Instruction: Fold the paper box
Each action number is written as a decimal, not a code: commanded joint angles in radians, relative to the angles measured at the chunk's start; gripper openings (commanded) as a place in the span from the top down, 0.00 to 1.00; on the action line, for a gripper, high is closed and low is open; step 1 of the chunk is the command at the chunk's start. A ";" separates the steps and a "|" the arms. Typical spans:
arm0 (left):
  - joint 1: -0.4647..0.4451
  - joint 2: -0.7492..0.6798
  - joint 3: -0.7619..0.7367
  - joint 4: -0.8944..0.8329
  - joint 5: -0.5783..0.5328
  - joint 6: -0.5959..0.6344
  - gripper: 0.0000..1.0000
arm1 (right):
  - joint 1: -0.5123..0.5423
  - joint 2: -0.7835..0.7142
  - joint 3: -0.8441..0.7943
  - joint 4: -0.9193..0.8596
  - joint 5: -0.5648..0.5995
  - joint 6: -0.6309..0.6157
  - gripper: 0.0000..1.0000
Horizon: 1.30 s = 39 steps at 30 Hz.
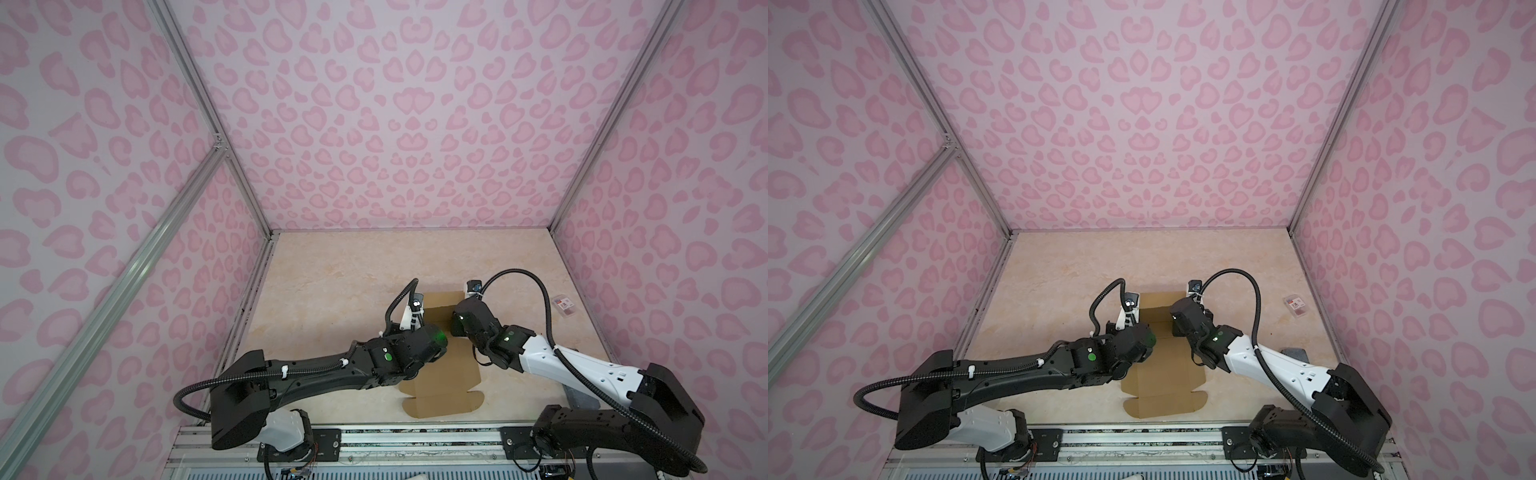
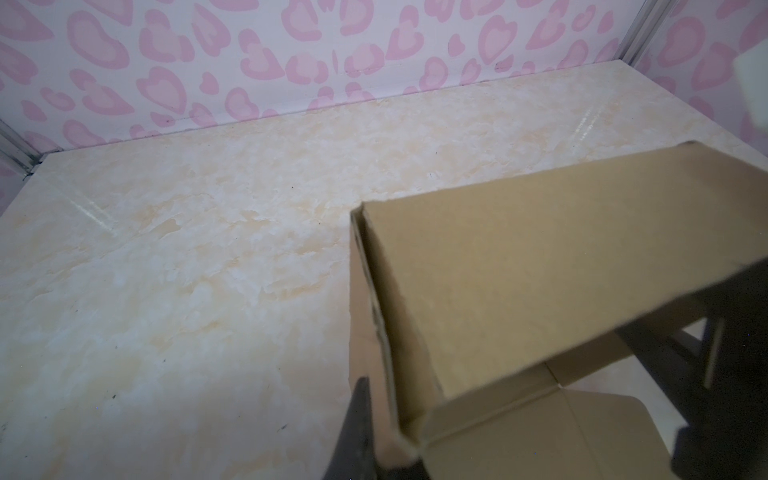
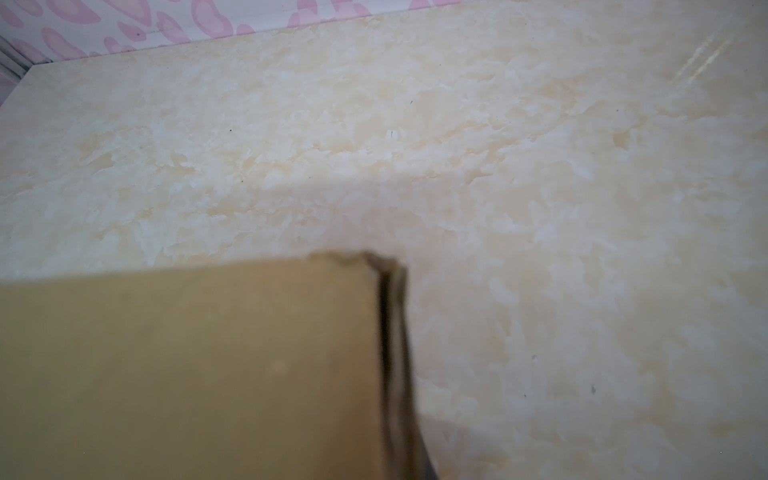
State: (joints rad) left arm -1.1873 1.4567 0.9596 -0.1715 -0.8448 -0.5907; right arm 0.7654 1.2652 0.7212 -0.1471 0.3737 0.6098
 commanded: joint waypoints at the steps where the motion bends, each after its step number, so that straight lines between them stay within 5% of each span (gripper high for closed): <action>1: -0.005 0.008 0.011 0.021 -0.007 -0.012 0.99 | 0.000 -0.005 -0.012 -0.005 0.012 0.006 1.00; 31: -0.005 0.039 0.002 0.046 0.011 0.000 0.92 | -0.002 -0.058 -0.026 -0.016 0.036 -0.005 1.00; 39: -0.003 0.037 -0.004 0.048 0.013 0.003 0.97 | -0.002 -0.063 -0.028 -0.010 0.019 -0.008 1.00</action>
State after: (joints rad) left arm -1.1908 1.4921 0.9524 -0.1314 -0.8410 -0.5888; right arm 0.7635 1.2072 0.6975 -0.1886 0.3878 0.5911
